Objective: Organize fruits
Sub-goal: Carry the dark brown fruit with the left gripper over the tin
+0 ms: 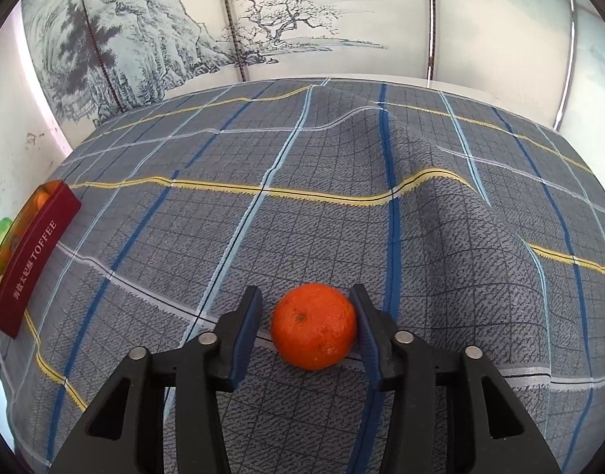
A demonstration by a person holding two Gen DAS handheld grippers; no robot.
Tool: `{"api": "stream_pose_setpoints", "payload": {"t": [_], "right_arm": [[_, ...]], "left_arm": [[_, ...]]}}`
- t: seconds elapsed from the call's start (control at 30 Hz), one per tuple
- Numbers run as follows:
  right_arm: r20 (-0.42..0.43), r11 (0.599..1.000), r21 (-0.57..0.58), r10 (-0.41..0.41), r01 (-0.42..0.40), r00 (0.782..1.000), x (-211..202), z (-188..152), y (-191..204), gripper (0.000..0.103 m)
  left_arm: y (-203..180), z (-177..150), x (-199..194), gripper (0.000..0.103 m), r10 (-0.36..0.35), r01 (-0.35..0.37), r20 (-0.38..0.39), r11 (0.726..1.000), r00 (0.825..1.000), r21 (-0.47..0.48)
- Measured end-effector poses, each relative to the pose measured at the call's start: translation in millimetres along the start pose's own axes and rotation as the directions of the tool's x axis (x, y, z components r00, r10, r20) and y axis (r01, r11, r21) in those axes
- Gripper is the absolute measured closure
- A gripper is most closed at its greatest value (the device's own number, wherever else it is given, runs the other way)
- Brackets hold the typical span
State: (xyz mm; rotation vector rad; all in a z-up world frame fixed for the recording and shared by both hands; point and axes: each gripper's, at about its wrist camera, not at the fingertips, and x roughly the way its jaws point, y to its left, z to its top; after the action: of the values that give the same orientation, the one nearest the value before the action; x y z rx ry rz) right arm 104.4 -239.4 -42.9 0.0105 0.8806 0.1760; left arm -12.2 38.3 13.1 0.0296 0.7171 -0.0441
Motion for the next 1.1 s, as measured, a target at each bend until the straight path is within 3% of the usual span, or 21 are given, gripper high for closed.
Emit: {"api": "stream_pose_setpoints", "payload": {"t": [0.6, 0.77, 1.1], "right_arm": [[-0.01, 0.998, -0.048, -0.031, 0.03, 0.999, 2, 0, 8, 0.045], [0.001, 1.0, -0.007, -0.022, 0.022, 1.0, -1, -1, -1, 0.055], [0.001, 0.999, -0.011, -0.037, 0.037, 0.999, -1, -1, -2, 0.057]], "left_arm": [[40, -14, 3, 0.066, 0.067, -0.068, -0.022, 0.996, 0.998, -0.059], [47, -17, 3, 0.066, 0.08, -0.082, -0.026, 0.994, 0.996, -0.07], [66, -22, 0, 0.066, 0.12, -0.123, -0.038, 0.988, 0.992, -0.092]]}}
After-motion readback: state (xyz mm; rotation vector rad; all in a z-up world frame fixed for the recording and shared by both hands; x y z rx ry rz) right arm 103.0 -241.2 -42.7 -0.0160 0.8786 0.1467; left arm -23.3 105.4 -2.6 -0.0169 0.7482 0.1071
